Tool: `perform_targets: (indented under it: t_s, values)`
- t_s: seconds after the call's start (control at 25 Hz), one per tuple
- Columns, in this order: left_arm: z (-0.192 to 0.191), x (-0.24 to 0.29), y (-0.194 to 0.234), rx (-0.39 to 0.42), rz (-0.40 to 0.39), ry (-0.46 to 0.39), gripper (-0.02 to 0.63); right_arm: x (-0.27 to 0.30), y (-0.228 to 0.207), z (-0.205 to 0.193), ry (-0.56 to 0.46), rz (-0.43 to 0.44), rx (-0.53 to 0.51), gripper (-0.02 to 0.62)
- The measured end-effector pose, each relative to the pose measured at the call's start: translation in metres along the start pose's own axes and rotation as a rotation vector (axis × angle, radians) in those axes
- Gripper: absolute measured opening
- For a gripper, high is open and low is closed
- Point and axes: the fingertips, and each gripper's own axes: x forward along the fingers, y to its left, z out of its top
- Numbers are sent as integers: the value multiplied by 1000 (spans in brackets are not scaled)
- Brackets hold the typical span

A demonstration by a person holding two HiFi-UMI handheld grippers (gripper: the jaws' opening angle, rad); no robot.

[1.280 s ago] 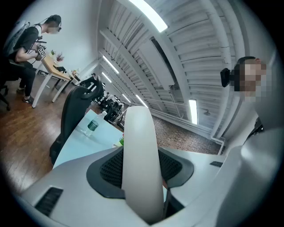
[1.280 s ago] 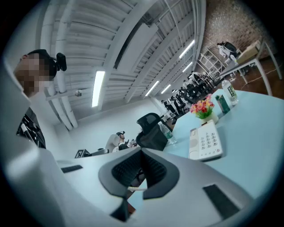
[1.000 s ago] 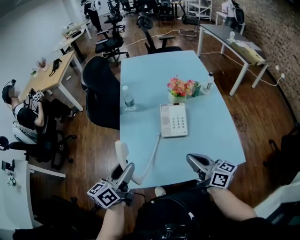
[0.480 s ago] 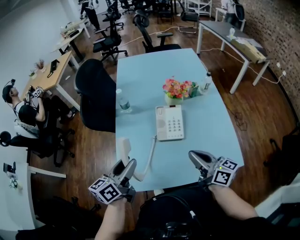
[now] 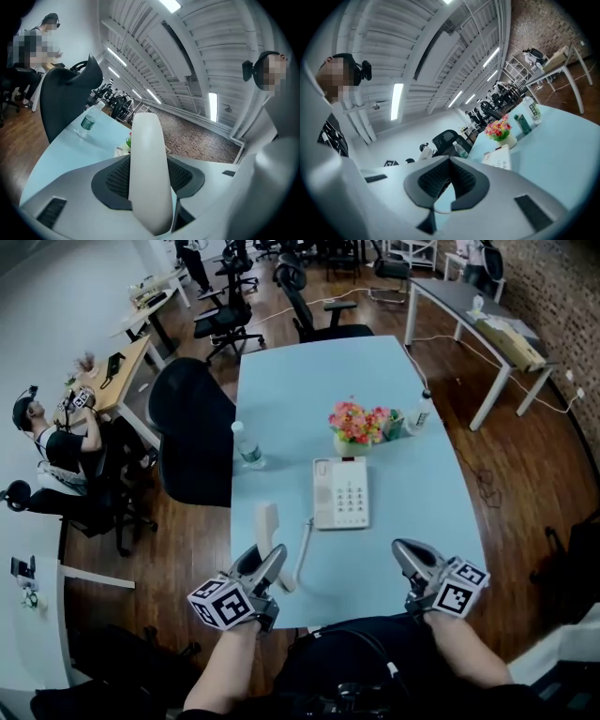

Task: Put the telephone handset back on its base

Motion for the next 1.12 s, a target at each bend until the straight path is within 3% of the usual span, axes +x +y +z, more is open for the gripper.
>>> perform_targets:
  t_s: [0.2, 0.64, 0.92, 1.12]
  values:
    - [-9, 31, 15, -20, 40, 19, 210, -4, -19, 7, -16, -9, 19, 15]
    - [-27, 91, 56, 83, 246, 132, 210, -7, -46, 12, -1, 1, 39, 15]
    - [-44, 141, 79, 56, 328, 182, 210, -10, -64, 14, 7, 10, 61, 15]
    - [-46, 169, 93, 84, 376, 211, 210, -20, -75, 16, 13, -2, 59, 15]
